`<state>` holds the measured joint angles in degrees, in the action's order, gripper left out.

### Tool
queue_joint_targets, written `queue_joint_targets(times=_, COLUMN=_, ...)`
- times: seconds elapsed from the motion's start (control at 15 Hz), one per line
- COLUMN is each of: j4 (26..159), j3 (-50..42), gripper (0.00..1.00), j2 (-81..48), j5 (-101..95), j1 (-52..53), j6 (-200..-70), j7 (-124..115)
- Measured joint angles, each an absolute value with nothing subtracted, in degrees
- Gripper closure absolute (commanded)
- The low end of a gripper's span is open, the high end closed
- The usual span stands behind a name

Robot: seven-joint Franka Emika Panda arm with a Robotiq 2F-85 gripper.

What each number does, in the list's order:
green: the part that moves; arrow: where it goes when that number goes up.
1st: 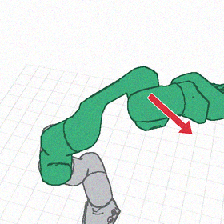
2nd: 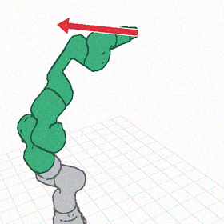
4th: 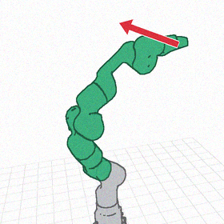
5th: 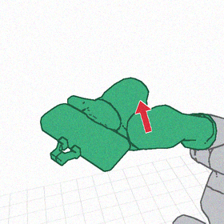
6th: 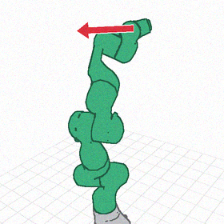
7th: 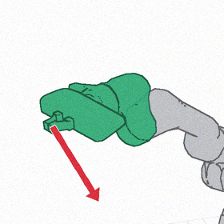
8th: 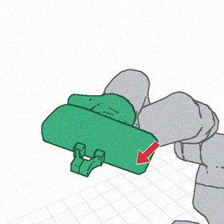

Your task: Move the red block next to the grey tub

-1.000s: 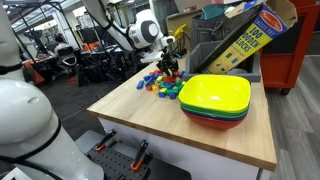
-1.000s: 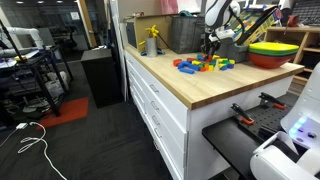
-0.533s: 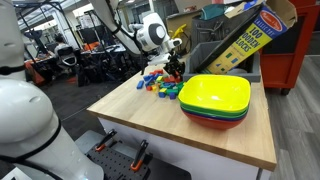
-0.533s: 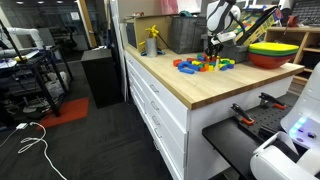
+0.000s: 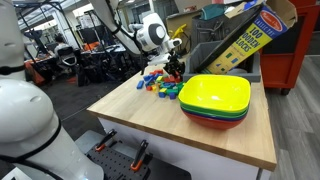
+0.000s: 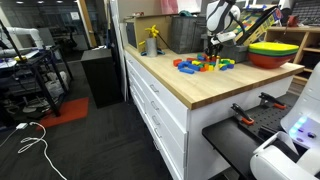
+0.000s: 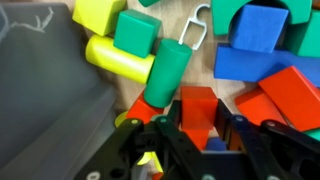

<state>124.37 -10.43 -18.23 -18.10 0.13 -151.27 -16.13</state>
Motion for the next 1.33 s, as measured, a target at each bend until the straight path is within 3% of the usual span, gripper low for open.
queue_joint_targets(times=0.6, j4=126.1, j3=-12.6, gripper=0.89, j2=-18.3, j5=-18.2, j1=0.9, j6=-151.2, j7=-16.2)
queue_joint_targets(times=0.67, j4=126.1, j3=-12.7, gripper=0.39, j2=-18.3, j5=-18.2, j1=1.0, j6=-151.2, j7=-16.2)
queue_joint_targets(times=0.73, j4=126.1, j3=-12.8, gripper=0.38, j2=-18.3, j5=-18.2, j1=1.1, j6=-151.2, j7=-16.3)
queue_joint_targets(times=1.07, j4=125.9, j3=-14.4, gripper=0.02, j2=-17.9, j5=-21.8, j1=1.8, j6=-151.1, j7=-20.2)
queue_joint_targets(times=1.33, j4=126.6, j3=-15.0, gripper=0.00, j2=-14.9, j5=-23.6, j1=2.7, j6=-150.7, j7=-23.3)
